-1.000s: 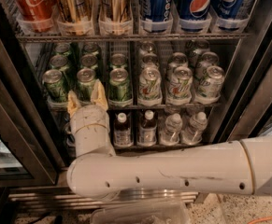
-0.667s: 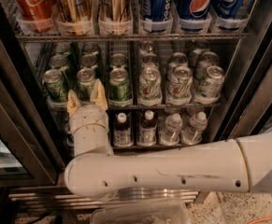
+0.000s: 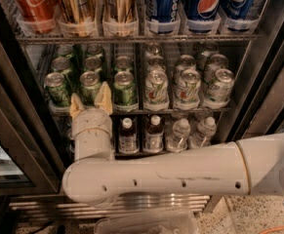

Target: Pick green can from middle shelf of fridge

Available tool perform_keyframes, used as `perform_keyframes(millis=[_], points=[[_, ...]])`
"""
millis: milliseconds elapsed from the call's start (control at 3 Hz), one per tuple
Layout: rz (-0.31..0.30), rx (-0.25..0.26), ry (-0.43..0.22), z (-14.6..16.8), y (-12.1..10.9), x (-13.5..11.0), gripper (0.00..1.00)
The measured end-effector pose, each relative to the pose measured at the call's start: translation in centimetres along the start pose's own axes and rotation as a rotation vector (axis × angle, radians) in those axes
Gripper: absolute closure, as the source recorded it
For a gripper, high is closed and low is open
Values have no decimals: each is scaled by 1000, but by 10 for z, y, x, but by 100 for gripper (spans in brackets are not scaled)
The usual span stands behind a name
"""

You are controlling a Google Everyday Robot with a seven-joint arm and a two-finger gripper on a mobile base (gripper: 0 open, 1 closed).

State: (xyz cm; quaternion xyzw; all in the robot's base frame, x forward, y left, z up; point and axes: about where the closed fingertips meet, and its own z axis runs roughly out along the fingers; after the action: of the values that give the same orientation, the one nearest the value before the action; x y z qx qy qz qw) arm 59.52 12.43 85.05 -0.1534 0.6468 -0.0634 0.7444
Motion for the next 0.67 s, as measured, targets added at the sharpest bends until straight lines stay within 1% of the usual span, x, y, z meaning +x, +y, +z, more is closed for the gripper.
perform_keyframes(millis=[333,667], points=[[5,25,11,11,0,6,27],[13,32,16,17,0,8,29]])
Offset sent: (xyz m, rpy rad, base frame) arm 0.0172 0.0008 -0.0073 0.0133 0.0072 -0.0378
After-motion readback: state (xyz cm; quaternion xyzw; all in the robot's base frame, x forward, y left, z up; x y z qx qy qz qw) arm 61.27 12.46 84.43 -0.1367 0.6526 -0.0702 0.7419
